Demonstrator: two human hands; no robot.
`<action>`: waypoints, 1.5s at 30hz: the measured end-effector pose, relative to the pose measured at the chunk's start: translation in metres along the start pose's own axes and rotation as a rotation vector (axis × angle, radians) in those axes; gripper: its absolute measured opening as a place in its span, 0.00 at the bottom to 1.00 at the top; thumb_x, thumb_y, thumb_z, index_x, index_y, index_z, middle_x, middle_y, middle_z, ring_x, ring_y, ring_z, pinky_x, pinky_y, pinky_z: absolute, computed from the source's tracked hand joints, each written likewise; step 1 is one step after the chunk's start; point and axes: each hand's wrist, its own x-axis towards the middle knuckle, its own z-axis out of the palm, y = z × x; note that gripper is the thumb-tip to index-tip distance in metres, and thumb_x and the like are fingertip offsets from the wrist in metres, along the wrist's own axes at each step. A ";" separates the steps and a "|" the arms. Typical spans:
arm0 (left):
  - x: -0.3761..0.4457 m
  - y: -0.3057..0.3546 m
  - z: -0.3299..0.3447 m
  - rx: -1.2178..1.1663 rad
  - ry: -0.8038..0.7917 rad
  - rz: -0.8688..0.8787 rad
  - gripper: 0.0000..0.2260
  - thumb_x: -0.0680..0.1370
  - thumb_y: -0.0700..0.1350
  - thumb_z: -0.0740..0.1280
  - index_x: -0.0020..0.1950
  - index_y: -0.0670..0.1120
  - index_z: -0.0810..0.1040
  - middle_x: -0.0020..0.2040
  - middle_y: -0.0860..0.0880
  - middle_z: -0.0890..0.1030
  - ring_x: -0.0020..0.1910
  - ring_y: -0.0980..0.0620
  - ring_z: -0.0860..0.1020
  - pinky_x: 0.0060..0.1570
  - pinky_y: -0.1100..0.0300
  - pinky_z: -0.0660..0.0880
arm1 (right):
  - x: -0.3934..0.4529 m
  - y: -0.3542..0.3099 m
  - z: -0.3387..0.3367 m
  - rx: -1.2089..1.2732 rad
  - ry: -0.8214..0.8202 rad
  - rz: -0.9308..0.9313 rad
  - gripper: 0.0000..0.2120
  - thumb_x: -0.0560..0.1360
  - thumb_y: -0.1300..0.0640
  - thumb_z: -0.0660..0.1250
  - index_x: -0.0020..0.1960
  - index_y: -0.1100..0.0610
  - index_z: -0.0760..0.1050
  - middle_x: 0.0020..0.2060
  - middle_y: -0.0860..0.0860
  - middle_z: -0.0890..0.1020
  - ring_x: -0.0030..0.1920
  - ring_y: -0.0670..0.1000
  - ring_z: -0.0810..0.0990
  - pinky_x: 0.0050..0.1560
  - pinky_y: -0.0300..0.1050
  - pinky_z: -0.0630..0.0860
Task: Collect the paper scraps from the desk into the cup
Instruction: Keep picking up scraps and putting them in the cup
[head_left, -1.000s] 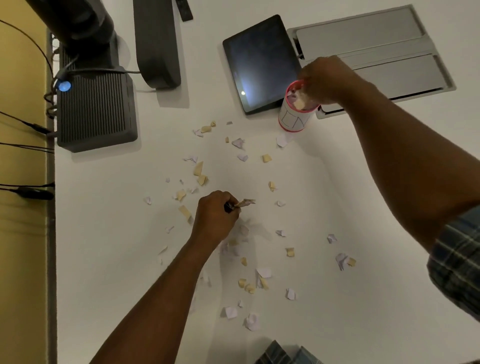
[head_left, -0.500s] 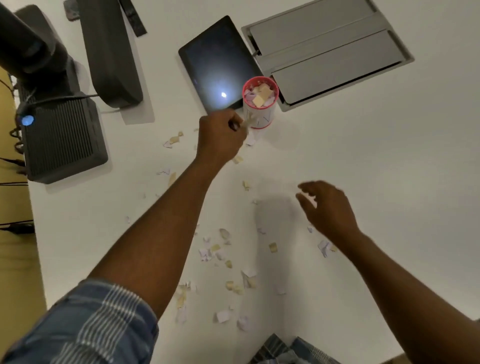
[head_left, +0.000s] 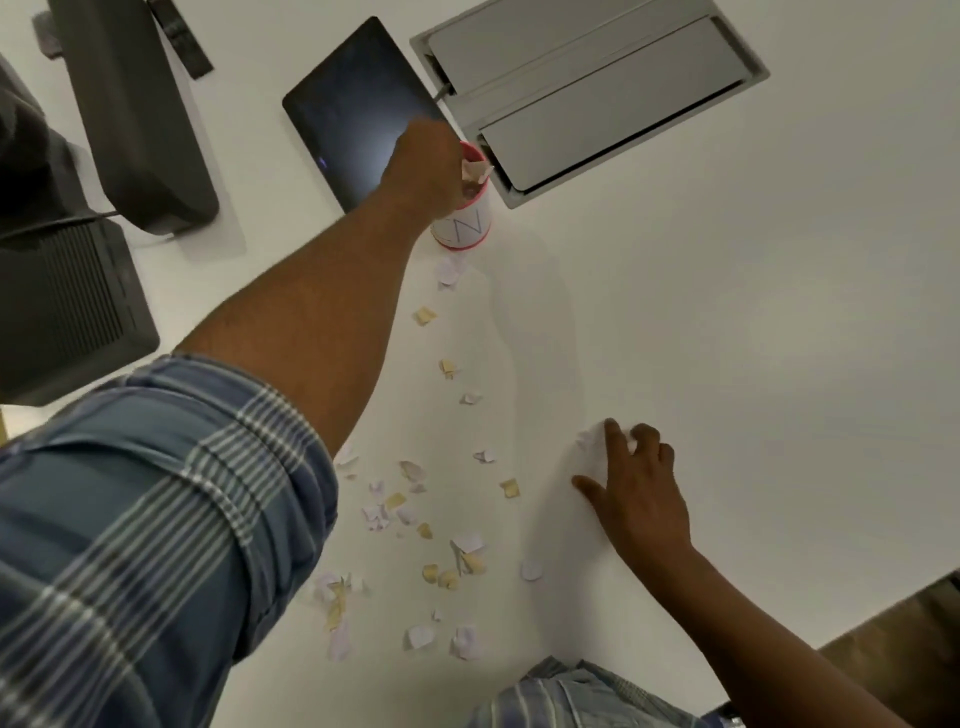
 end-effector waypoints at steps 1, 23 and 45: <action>0.002 0.000 0.001 0.042 -0.038 0.031 0.15 0.75 0.48 0.67 0.53 0.36 0.78 0.46 0.40 0.79 0.51 0.42 0.78 0.46 0.57 0.70 | 0.000 -0.002 0.002 -0.003 -0.004 -0.027 0.33 0.75 0.45 0.67 0.74 0.52 0.56 0.67 0.55 0.62 0.63 0.54 0.65 0.45 0.44 0.77; -0.129 -0.045 -0.009 -0.311 0.213 -0.071 0.15 0.74 0.41 0.67 0.60 0.42 0.77 0.55 0.41 0.79 0.53 0.43 0.78 0.55 0.56 0.71 | -0.009 -0.071 0.038 -0.150 -0.158 -0.642 0.22 0.78 0.51 0.63 0.68 0.59 0.65 0.62 0.54 0.68 0.59 0.53 0.69 0.41 0.43 0.76; -0.451 -0.024 0.131 -0.379 -0.371 -0.606 0.64 0.46 0.72 0.73 0.74 0.57 0.44 0.67 0.54 0.51 0.65 0.49 0.57 0.59 0.52 0.73 | -0.091 -0.075 0.076 -0.279 -0.329 -0.591 0.64 0.60 0.36 0.75 0.76 0.57 0.36 0.74 0.55 0.49 0.69 0.57 0.58 0.67 0.47 0.67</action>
